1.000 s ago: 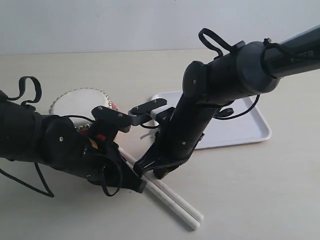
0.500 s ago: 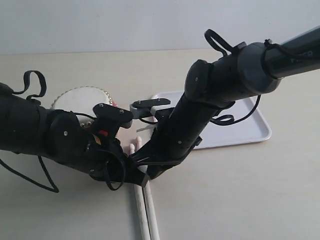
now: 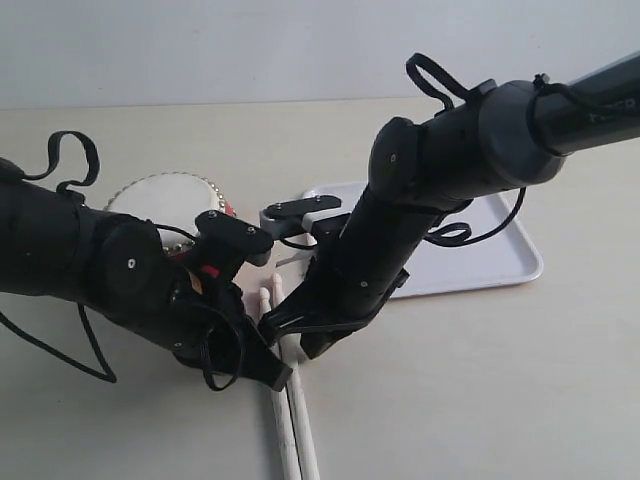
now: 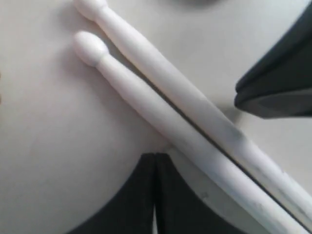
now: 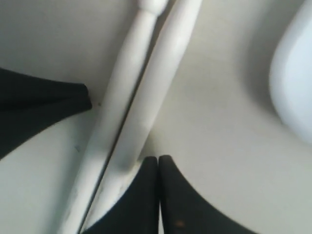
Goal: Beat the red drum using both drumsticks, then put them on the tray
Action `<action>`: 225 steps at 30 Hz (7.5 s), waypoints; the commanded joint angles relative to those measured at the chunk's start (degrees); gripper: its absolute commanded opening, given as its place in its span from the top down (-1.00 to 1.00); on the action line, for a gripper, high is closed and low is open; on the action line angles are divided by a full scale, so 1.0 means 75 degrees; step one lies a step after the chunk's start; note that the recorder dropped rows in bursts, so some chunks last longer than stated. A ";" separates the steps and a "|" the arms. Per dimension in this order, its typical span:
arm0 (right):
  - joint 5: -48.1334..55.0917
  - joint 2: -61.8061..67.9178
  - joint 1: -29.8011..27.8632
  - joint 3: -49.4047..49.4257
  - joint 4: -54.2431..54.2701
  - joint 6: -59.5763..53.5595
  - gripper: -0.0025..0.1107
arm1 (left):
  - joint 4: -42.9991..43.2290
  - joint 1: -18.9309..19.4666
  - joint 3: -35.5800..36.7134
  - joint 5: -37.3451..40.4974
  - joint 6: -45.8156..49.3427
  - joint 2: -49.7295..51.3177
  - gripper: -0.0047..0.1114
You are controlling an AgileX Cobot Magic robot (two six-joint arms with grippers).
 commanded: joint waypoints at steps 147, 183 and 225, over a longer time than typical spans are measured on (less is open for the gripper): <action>0.1901 -0.6161 0.0689 -0.0016 -0.5525 0.3460 0.96 | -0.5329 -0.1416 0.1145 -0.0624 -0.1286 0.0184 0.44; 0.1819 -0.6147 0.0689 -0.0016 -0.5352 0.3460 0.96 | -0.2122 -0.1349 0.1145 -0.0681 -0.1303 -0.1091 0.92; 0.1612 -0.5192 0.0689 -0.0002 -0.5350 0.3460 0.96 | 0.2324 -0.0497 0.1145 0.1694 -0.3113 -0.2170 0.92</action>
